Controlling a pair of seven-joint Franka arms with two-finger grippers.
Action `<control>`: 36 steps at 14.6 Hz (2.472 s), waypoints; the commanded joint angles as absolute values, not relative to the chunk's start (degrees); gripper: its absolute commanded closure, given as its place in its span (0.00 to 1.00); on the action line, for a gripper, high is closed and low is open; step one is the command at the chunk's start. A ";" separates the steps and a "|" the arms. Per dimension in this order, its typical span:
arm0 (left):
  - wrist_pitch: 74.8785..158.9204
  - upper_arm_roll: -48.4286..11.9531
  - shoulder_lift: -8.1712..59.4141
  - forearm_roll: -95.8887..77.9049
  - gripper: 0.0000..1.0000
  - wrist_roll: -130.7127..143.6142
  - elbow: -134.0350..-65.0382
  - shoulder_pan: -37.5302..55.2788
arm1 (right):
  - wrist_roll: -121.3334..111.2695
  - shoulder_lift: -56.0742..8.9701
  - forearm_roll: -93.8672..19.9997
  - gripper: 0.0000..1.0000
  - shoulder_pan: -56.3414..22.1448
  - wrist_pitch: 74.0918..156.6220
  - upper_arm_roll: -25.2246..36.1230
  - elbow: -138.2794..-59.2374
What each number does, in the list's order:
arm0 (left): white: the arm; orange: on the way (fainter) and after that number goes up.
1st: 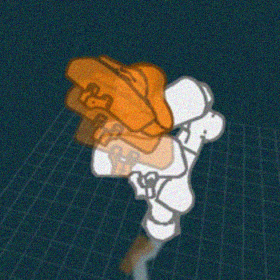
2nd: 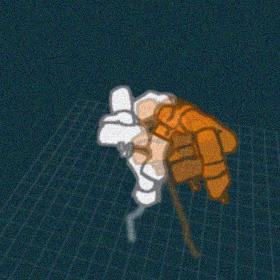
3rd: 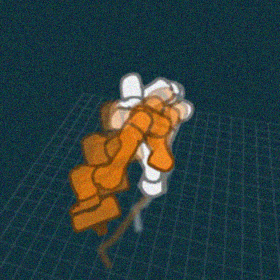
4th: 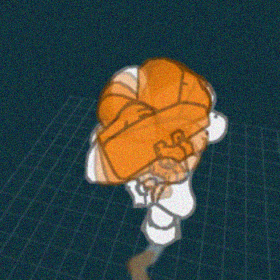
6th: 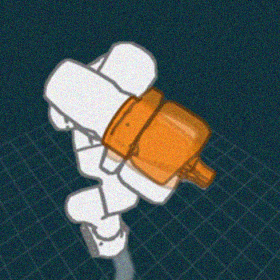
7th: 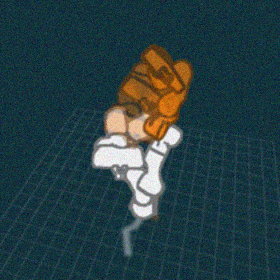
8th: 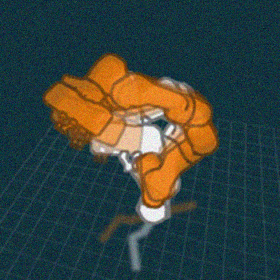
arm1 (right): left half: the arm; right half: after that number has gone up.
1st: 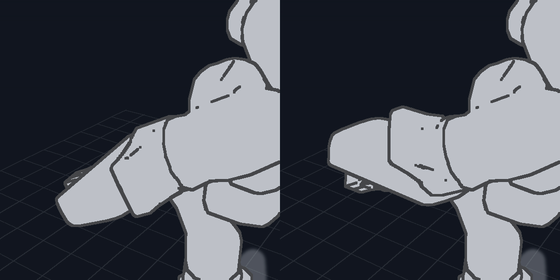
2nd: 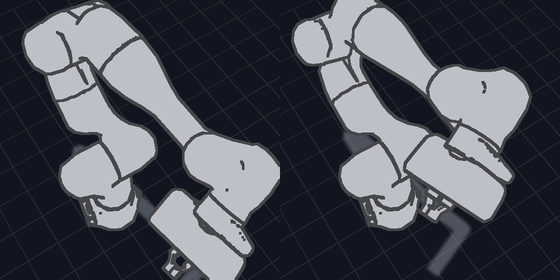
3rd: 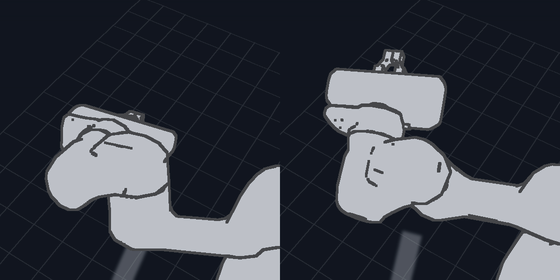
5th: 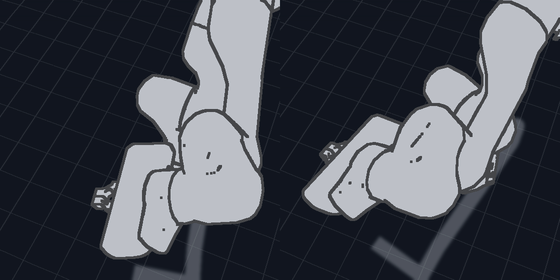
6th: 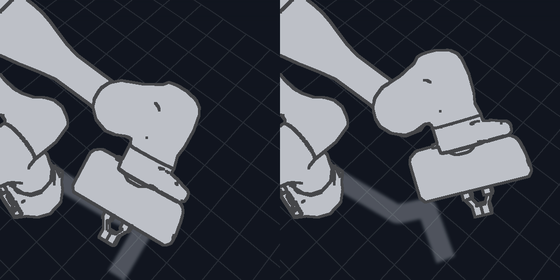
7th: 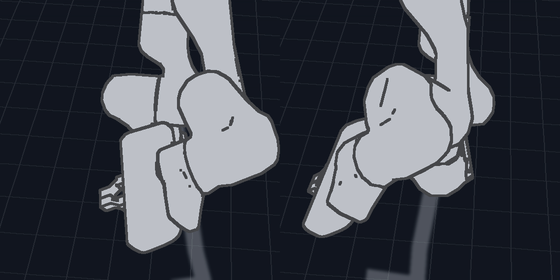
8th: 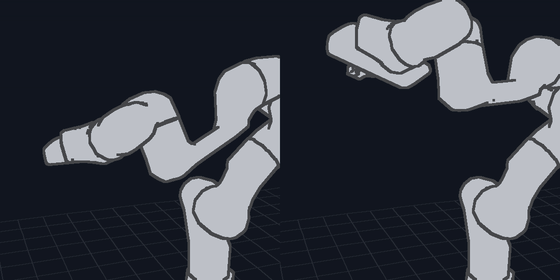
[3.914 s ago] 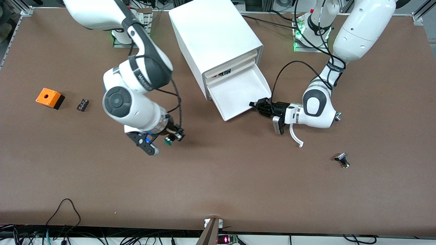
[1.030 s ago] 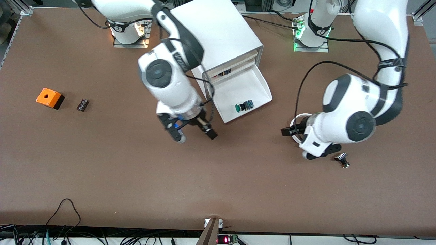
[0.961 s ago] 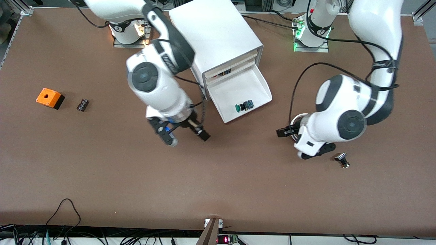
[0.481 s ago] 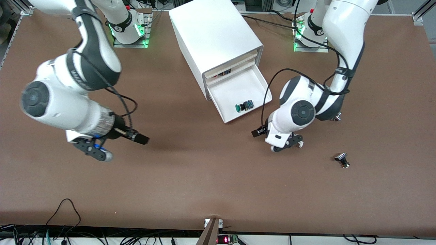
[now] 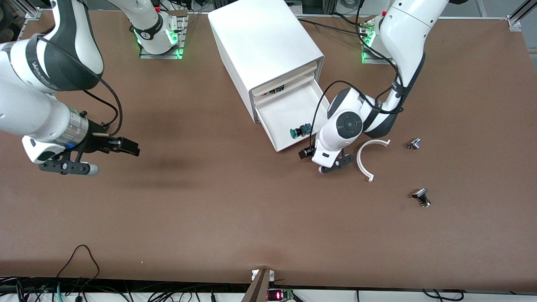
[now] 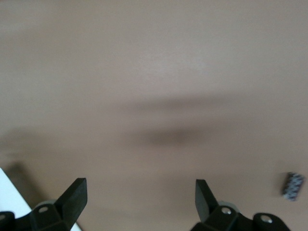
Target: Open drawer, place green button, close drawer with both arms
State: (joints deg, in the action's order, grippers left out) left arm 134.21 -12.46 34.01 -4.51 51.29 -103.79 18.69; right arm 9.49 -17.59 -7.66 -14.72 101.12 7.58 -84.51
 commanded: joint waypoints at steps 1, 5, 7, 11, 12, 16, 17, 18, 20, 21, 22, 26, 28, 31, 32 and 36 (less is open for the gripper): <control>134.30 -13.18 30.41 -2.81 0.02 53.17 -108.01 19.51 | 5.63 -13.11 -3.35 0.01 -15.29 99.94 7.73 -88.32; 134.21 -16.60 28.48 -2.90 0.02 56.32 -110.73 19.42 | 0.26 -9.41 -1.24 0.01 -6.01 97.83 0.38 -89.03; 134.30 -18.19 28.65 -2.90 0.02 58.79 -111.44 19.77 | 0.97 -8.18 0.52 0.01 -0.12 96.07 -5.94 -88.95; 134.30 -21.17 28.74 -3.08 0.02 61.42 -112.76 20.30 | 1.23 -5.81 0.79 0.01 0.97 93.60 -6.86 -88.68; 134.21 -21.96 28.74 -3.08 0.02 62.48 -112.85 20.39 | 1.49 -5.45 0.62 0.01 0.88 93.52 -6.77 -88.68; 134.21 -24.69 28.74 -3.08 0.02 65.48 -113.64 20.74 | 1.67 -5.36 0.26 0.01 0.97 93.78 -5.54 -88.24; 134.21 -25.22 28.74 -3.08 0.02 65.57 -113.82 20.74 | 1.67 -5.36 0.26 0.01 0.97 93.78 -5.54 -88.07; 134.21 -25.83 28.74 -3.16 0.02 65.57 -114.25 20.66 | 1.76 -5.36 0.18 0.01 0.97 93.61 -5.54 -87.98; 134.21 -26.63 28.74 -3.52 0.02 66.26 -114.43 20.74 | 1.58 -5.54 0.09 0.01 0.97 93.52 -5.54 -86.14; 134.21 -27.15 28.91 -3.60 0.02 66.62 -114.43 20.74 | 1.32 -5.45 0.09 0.01 0.97 93.43 -5.62 -85.52; 134.12 -27.51 29.00 -3.60 0.01 66.71 -114.43 20.66 | 1.23 -5.36 0.09 0.01 0.97 93.17 -5.71 -85.52; 132.54 -28.04 29.09 -3.60 0.01 66.71 -114.35 20.66 | 0.18 -4.92 0.09 0.01 0.97 93.16 -5.36 -85.34; 132.54 -28.04 29.09 -3.60 0.01 66.62 -114.26 20.65 | 0.53 -4.92 0.17 0.01 0.97 93.16 -5.62 -85.25; 132.54 -28.04 29.18 -3.60 0.01 66.62 -114.26 20.92 | 0.88 -4.92 0.62 0.01 0.79 93.08 -5.98 -85.25; 132.54 -28.21 29.18 -3.60 0.01 66.62 -114.26 21.00 | 0.79 -5.01 0.62 0.01 0.79 93.08 -5.89 -85.25; 132.54 -28.21 29.18 -3.60 0.01 66.62 -114.26 21.53 | 0.88 -5.10 0.79 0.01 0.79 93.08 -5.89 -85.17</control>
State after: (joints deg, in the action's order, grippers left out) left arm 133.32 -27.83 30.57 -4.50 65.34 -113.11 20.61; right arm 1.32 -5.58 -0.08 0.47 93.73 -5.44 -85.37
